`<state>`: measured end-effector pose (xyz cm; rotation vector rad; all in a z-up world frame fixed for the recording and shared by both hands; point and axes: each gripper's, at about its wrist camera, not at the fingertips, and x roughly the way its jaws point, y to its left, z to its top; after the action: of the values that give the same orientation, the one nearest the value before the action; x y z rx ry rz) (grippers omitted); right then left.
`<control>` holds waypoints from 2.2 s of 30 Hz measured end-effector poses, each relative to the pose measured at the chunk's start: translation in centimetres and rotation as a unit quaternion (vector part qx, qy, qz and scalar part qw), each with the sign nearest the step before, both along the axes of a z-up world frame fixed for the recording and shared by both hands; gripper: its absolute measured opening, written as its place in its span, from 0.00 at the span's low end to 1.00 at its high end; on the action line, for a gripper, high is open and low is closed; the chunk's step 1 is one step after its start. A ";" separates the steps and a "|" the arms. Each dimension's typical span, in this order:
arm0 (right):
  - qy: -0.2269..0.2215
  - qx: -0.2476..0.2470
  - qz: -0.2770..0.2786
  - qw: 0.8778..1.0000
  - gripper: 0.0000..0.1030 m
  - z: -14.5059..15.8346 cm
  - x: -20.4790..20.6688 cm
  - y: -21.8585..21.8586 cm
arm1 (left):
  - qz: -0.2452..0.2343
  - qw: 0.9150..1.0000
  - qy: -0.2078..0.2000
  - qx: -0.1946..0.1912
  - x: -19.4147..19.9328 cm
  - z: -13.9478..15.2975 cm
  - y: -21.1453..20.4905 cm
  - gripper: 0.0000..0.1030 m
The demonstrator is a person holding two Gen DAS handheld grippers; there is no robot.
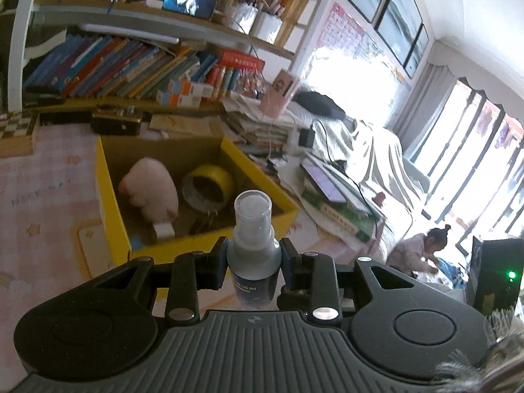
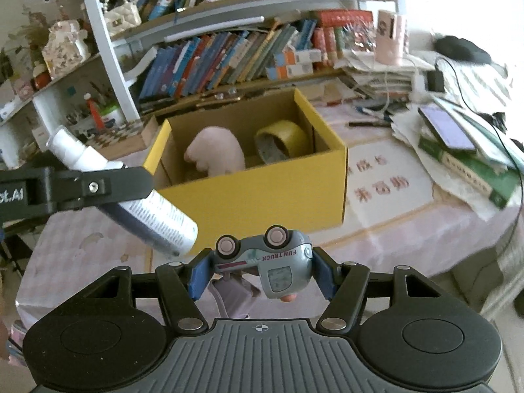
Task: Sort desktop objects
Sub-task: 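Lift the spray bottle and toy truck and carry them toward the yellow box, then lower the bottle and truck into the yellow box and open both grippers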
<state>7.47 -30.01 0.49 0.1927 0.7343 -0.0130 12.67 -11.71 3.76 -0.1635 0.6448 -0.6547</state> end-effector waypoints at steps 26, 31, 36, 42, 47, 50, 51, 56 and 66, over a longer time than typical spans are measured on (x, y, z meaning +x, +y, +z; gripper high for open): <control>-0.019 -0.071 0.171 0.982 0.63 0.5 14.8 -2.0 | 0.077 0.990 -0.005 0.120 11.4 -2.1 -4.3 0.29; 0.027 -0.080 0.197 0.977 0.62 -1.7 17.4 -1.6 | 0.085 0.984 0.020 0.153 13.4 -4.1 -4.5 0.29; 0.054 -0.107 0.222 0.968 0.62 -3.0 19.1 -1.0 | 0.087 0.980 0.042 0.177 14.7 -5.3 -4.7 0.29; 0.097 -0.115 0.254 0.955 0.63 -4.3 20.3 -0.5 | 0.079 0.977 0.039 0.195 14.8 -5.7 -5.3 0.30; 0.098 -0.112 0.261 0.954 0.63 -4.4 20.2 -0.4 | 0.081 0.977 0.030 0.194 14.6 -5.6 -5.6 0.36; 0.091 -0.111 0.259 0.955 0.63 -4.3 20.0 -0.4 | 0.093 0.977 0.018 0.190 14.2 -5.2 -5.5 0.49; 0.091 -0.111 0.259 0.955 0.64 -4.3 20.0 -0.4 | 0.097 0.978 0.013 0.185 13.9 -5.0 -5.4 0.56; 0.078 -0.103 0.252 0.959 0.65 -3.6 19.7 -0.7 | 0.120 0.979 -0.031 0.164 11.8 -2.9 -4.8 0.80; 0.021 -0.082 0.231 0.969 0.66 -0.9 17.6 -0.9 | 0.186 0.969 -0.077 0.142 7.1 -0.2 -3.1 1.00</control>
<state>25.05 -30.88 -0.38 -0.1410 0.8030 0.3667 19.80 -14.82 3.59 0.0341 0.5329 -0.2054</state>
